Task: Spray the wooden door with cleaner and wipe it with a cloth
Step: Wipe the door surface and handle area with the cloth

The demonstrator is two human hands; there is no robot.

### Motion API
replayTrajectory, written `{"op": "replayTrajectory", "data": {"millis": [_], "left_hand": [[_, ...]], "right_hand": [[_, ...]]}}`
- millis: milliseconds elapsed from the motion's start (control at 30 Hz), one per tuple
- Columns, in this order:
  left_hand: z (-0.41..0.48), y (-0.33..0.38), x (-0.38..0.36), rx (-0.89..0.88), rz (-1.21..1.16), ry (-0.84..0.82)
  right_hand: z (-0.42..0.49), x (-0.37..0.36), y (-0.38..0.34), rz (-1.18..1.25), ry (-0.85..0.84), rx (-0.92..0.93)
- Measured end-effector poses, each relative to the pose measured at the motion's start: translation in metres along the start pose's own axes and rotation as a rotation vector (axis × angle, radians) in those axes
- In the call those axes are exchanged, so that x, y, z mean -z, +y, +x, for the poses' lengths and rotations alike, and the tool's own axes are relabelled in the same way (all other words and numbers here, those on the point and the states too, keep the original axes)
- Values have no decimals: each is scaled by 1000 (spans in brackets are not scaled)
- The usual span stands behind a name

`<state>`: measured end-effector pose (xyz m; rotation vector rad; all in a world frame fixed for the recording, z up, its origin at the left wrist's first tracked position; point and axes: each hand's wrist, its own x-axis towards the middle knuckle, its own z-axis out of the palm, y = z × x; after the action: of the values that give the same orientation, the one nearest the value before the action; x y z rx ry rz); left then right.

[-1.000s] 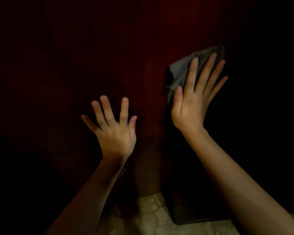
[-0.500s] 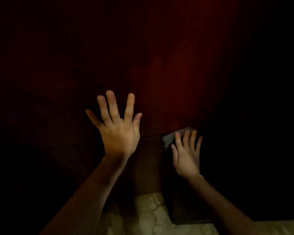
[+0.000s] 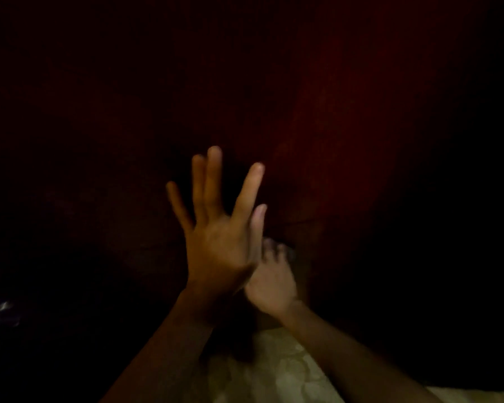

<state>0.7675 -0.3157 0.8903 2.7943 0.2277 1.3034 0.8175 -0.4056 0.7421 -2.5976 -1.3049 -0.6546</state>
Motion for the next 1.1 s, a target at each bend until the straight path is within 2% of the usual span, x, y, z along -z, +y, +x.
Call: {"op": "replayTrajectory", "data": {"millis": [67,167,200,267,333,367,500,533,567,667,733,800,867,967,1000,1100], "left_hand": [[-20,-24,-5,13,23,27],[-53,-55,-20,54,23,33],[-64,-62,-26,79,5,42],[-83,-73,-34,85,-35,80],[-96,-80,-45,65,-52,91],[-107,-89,-55,88,-34,87],[-129,-119,-96,206,33,-40],[-128,-122,-104,218,-21,4],[-123,-122,-107,197,-89,81],[-105,-112,-107,-38,-161,249],[-99,-120,-112,-115,-183,296],[-98,-122,-106,-80,-135,319],[-106,-117,-100,-19,-10,397],[-121,-114,-88,-105,8,479],[-125,-118,-86,-121,-14,483],[-145,-147,-80,-117,-13,512]], "right_hand": [[8,-8,-25,46,-50,124],[-1,-23,-18,77,52,114],[-9,-28,-5,35,92,68],[-34,-46,41,-83,207,-162],[-60,-55,91,-80,289,-429],[-70,-58,111,-57,304,-489],[-64,-55,155,47,490,-412],[-56,-49,162,79,573,-438],[-48,-40,167,137,645,-487],[-38,-30,174,231,778,-552],[-36,-36,171,191,841,-522],[-32,-39,167,181,887,-496],[-28,-41,158,166,881,-521],[-19,-59,102,22,838,-505],[-13,-71,71,-38,807,-437],[-3,-107,-26,-184,724,-81]]}}
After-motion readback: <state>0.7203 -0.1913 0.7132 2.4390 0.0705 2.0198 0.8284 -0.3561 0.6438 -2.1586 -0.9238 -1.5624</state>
